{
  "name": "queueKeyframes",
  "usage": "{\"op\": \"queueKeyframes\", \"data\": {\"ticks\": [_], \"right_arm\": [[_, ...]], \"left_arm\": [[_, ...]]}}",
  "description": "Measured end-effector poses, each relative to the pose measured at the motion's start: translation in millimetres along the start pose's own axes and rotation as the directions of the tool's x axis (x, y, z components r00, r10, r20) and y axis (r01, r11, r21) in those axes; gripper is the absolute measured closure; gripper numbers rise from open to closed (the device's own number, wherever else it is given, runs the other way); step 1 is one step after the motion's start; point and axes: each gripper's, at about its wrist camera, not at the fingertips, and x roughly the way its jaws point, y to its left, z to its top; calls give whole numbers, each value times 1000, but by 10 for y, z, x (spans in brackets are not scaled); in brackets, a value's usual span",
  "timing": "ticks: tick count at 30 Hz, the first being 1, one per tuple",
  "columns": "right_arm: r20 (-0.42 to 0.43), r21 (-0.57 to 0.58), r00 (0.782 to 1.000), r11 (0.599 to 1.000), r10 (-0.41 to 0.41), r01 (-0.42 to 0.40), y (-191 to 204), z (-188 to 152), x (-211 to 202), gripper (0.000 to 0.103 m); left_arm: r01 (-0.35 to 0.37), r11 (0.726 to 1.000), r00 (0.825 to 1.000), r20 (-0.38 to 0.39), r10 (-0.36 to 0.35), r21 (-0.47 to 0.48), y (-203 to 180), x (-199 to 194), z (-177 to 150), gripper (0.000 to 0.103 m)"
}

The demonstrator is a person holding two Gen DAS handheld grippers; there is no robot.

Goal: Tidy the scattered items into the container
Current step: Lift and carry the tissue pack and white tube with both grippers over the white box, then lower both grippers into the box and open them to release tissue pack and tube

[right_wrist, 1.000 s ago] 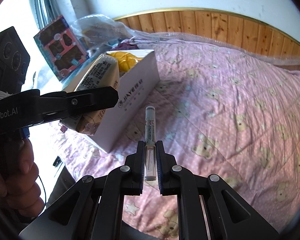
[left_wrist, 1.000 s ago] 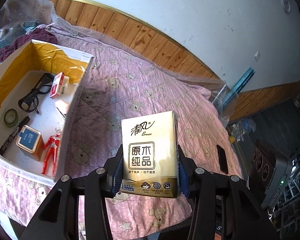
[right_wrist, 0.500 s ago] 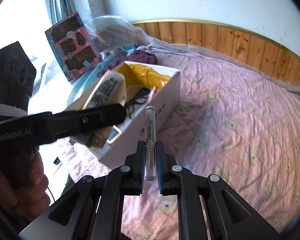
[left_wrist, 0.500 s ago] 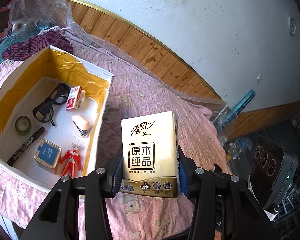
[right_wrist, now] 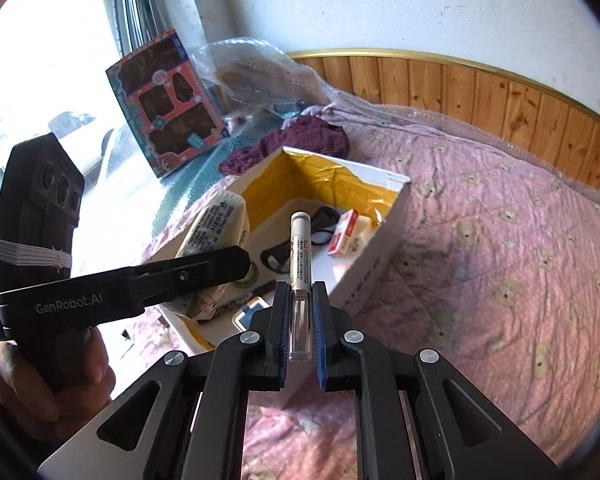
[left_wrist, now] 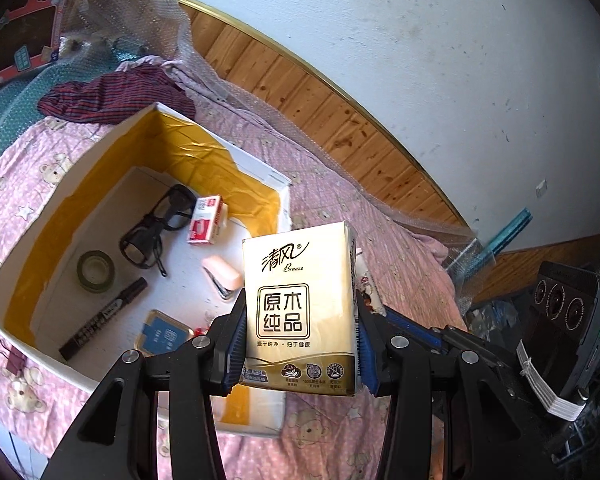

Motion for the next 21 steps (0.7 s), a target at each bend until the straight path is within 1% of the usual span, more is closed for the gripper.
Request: {"op": "queueKeyframes", "data": {"ticks": [6, 13, 16, 20, 21], "right_arm": [[10, 32, 999, 998, 52, -53, -15, 136, 193, 92], [4, 6, 997, 997, 81, -81, 86, 325, 452, 92], [-32, 10, 996, 997, 78, -78, 88, 372, 676, 92], [-90, 38, 993, 997, 72, -69, 62, 345, 942, 92], [-106, 39, 992, 997, 69, -65, 62, 332, 998, 92]], "left_arm": [[-75, 997, 997, 30, 75, -22, 257, -91, 165, 56], [-158, 985, 984, 75, 163, -65, 590, -292, 355, 56], [-172, 982, 983, 50, 176, -73, 671, -216, 419, 56], [-189, 979, 982, 0, 190, -74, 727, 19, 548, 56], [-200, 978, 980, 0, 201, -62, 718, 59, 590, 56]]}}
